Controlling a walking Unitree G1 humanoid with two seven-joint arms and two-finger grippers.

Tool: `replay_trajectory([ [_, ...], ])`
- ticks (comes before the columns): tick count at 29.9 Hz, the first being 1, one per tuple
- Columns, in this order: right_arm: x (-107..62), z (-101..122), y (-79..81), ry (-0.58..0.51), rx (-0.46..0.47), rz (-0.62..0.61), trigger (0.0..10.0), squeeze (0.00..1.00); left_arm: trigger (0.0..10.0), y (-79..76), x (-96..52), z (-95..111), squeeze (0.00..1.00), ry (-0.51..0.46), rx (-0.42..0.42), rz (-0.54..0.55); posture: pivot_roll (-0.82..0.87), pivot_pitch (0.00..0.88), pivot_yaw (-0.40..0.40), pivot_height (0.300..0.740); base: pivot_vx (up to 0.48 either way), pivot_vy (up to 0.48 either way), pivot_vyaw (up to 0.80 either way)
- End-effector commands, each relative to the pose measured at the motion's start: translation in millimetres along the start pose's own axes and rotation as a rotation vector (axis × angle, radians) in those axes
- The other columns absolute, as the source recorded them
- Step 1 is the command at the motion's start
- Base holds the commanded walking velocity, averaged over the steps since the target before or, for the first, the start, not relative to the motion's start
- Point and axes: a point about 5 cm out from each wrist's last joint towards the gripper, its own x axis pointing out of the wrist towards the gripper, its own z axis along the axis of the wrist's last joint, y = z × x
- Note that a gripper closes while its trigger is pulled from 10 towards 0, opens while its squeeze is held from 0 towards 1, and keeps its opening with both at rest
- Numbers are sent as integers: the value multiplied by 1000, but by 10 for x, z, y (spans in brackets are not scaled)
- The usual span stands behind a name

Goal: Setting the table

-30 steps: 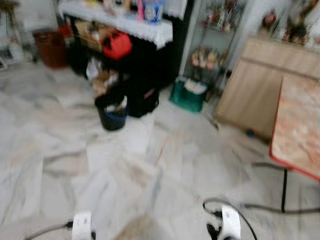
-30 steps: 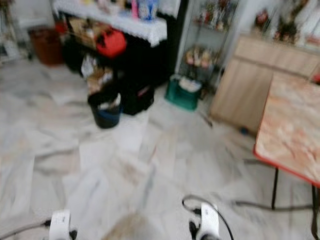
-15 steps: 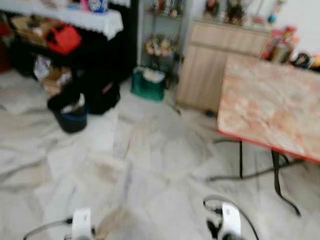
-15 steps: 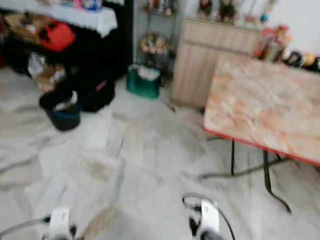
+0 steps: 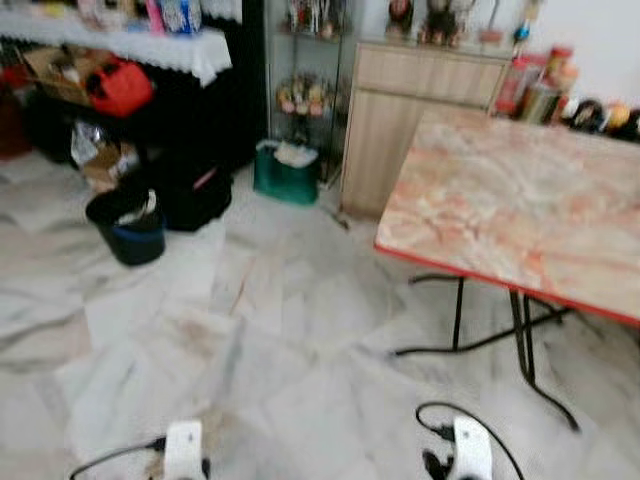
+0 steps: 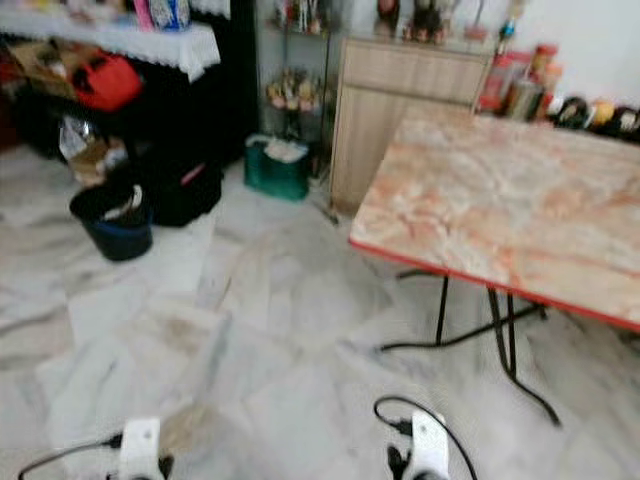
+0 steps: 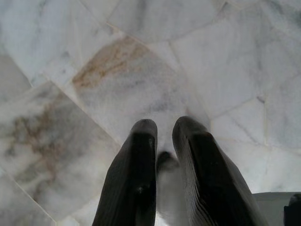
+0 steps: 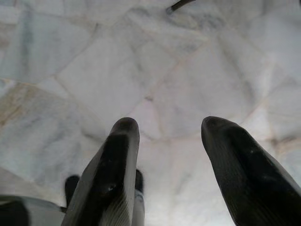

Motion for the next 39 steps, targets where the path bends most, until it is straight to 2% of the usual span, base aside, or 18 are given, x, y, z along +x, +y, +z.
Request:
replay_trajectory([
  [1,13,57,36,-21,4,8,10000,0,10000,32,-5,-38,0,25,4,9,129,0,-81,740,0,-428,0],
  [15,13,59,32,-22,-2,11,10000,0,10000,-7,-10,-69,0,40,15,1,114,0,-83,740,0,-434,0],
  [25,11,28,42,-13,15,3,10000,0,10000,20,-14,-77,0,41,30,1,114,0,-75,740,0,-471,0],
  [29,10,20,47,-8,9,8,10000,0,10000,24,-13,-73,0,41,36,-2,114,0,-75,740,0,-472,-788],
  [39,11,23,61,-20,15,10,10000,0,10000,31,-11,-74,0,48,46,-5,113,0,-62,740,0,-463,0],
])
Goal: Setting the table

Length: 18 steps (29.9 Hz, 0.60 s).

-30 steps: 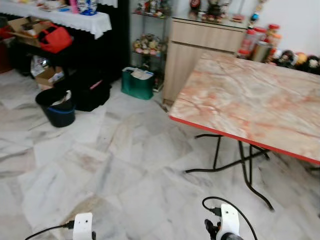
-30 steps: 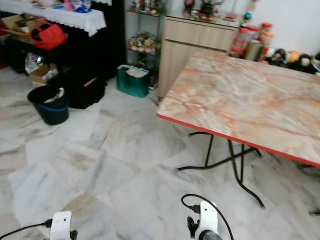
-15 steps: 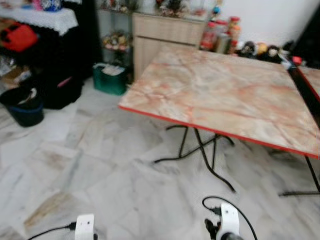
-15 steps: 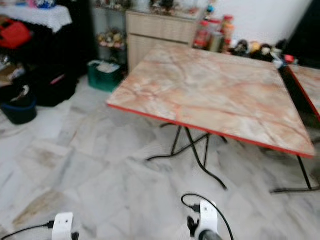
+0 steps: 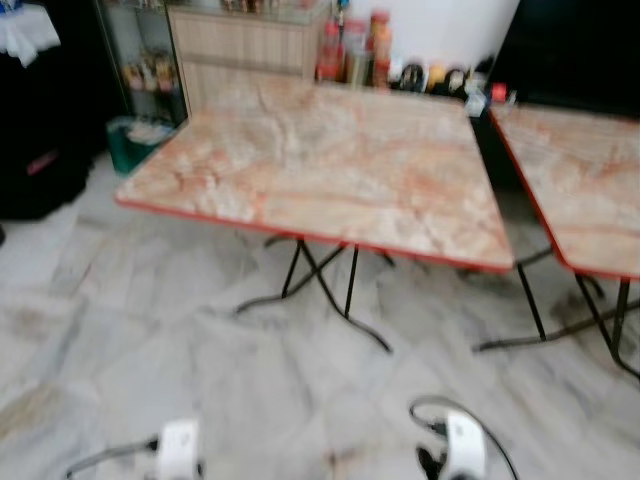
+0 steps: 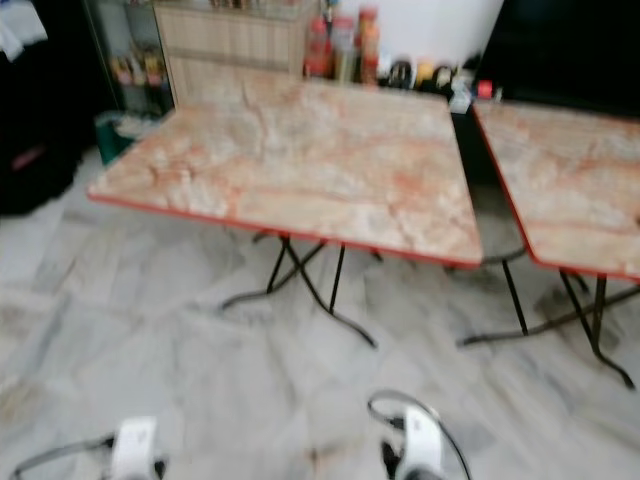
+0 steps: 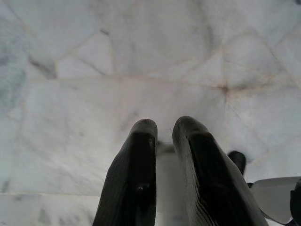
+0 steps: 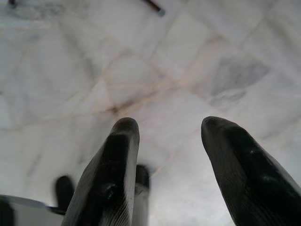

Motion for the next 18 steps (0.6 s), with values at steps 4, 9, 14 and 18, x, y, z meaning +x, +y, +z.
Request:
replay_trajectory([
  [4,18,40,80,-15,13,18,10000,0,10000,87,-8,-26,0,14,18,19,120,0,-65,740,0,-440,0],
  [9,18,44,77,-15,13,17,10000,0,10000,93,-8,-27,0,15,15,23,118,0,-67,740,0,-436,0],
  [14,18,47,69,-13,10,15,10000,0,10000,105,-11,-38,0,19,9,28,120,0,-70,740,0,-439,0],
  [18,19,51,70,-12,7,16,10000,0,10000,110,-13,-47,0,22,-20,23,120,0,-72,740,0,-88,0],
])
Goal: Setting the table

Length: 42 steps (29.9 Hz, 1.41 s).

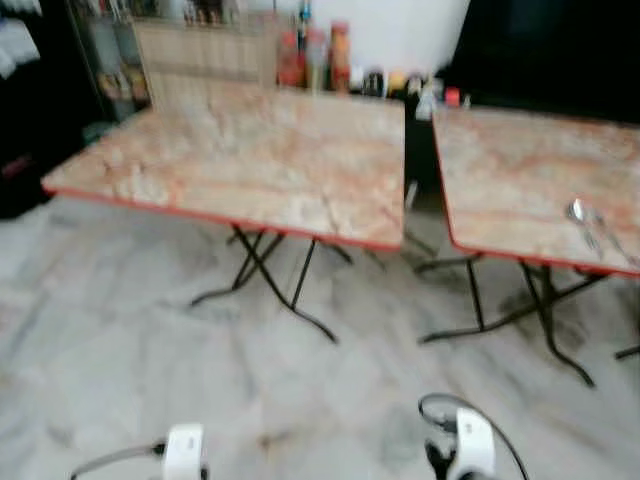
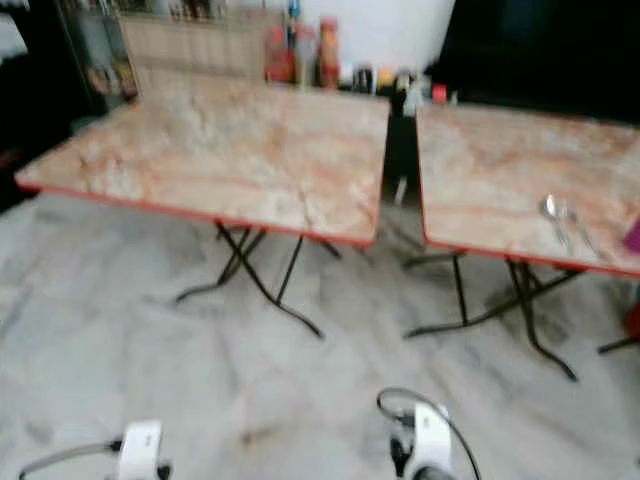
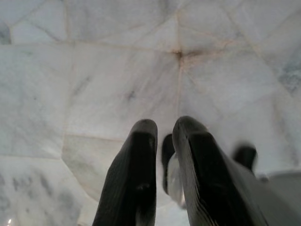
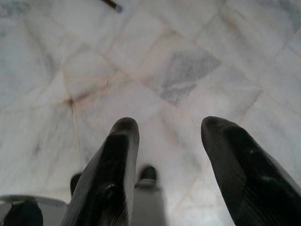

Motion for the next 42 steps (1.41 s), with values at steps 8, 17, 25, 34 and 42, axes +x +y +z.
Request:
replay_trajectory([
  [8,-3,60,-74,-18,5,-21,10000,0,10000,-48,10,38,0,-8,-29,-19,125,0,-73,740,0,0,0],
  [17,-5,49,-86,-3,-2,-22,10000,0,10000,-85,17,70,0,-19,-29,-21,120,0,-72,740,362,0,-108],
  [25,-7,51,-96,-6,-2,-27,10000,0,10000,-106,21,96,0,-29,-24,-28,118,0,-76,740,414,0,-156],
  [34,-8,58,-95,-15,-3,-21,10000,0,10000,-120,21,104,0,-32,-24,-31,116,0,-77,740,432,0,0],
  [42,-7,61,-98,-14,-6,-23,10000,0,10000,-155,22,111,0,-35,-24,-37,102,0,-72,740,438,0,0],
])
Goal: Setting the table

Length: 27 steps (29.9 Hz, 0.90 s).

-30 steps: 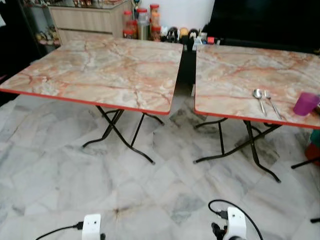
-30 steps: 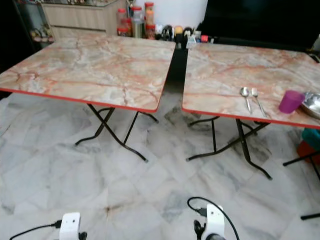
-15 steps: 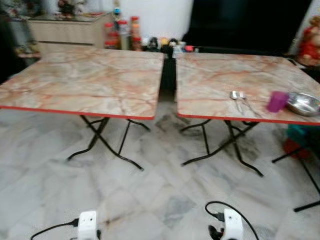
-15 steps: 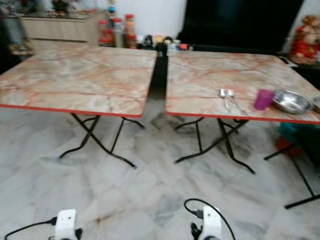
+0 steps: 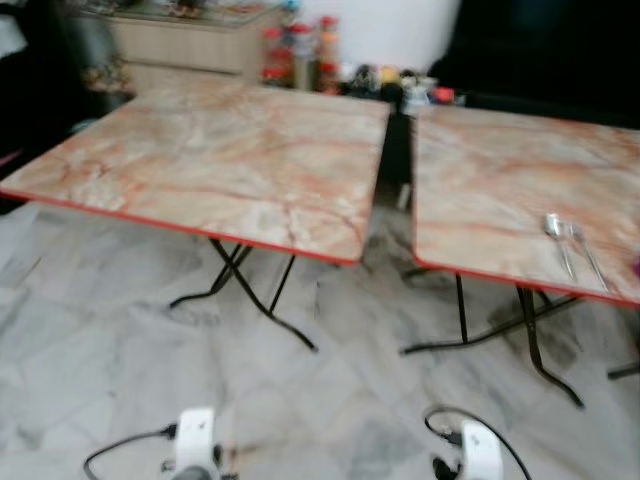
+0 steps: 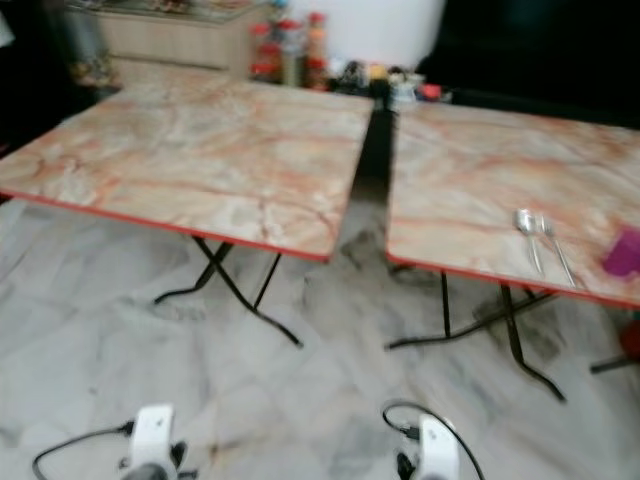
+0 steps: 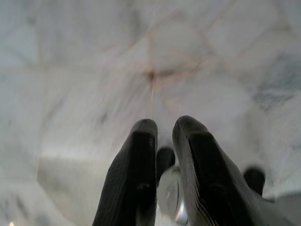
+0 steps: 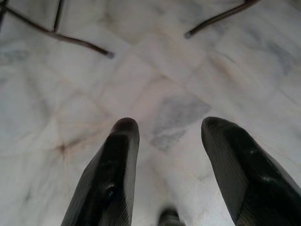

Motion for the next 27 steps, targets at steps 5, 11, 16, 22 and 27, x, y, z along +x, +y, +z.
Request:
replay_trajectory([
  [5,-77,-176,-218,56,14,-66,10000,0,10000,-186,27,141,0,-45,1,-53,103,0,-67,740,439,0,0],
  [11,-78,-189,-208,57,18,-63,10000,0,10000,-181,28,143,0,-45,12,-51,101,0,-62,740,365,0,0],
  [16,-80,-196,-209,59,16,-62,10000,0,10000,-187,27,144,0,-45,22,-59,103,0,-63,740,0,0,0],
  [22,-79,-199,-205,59,18,-63,10000,0,10000,-177,28,148,0,-49,42,-54,100,0,-62,740,0,-319,0],
  [27,-81,-205,-203,60,20,-62,10000,0,10000,-176,27,138,0,-45,41,-55,102,0,-62,740,0,-438,0],
])
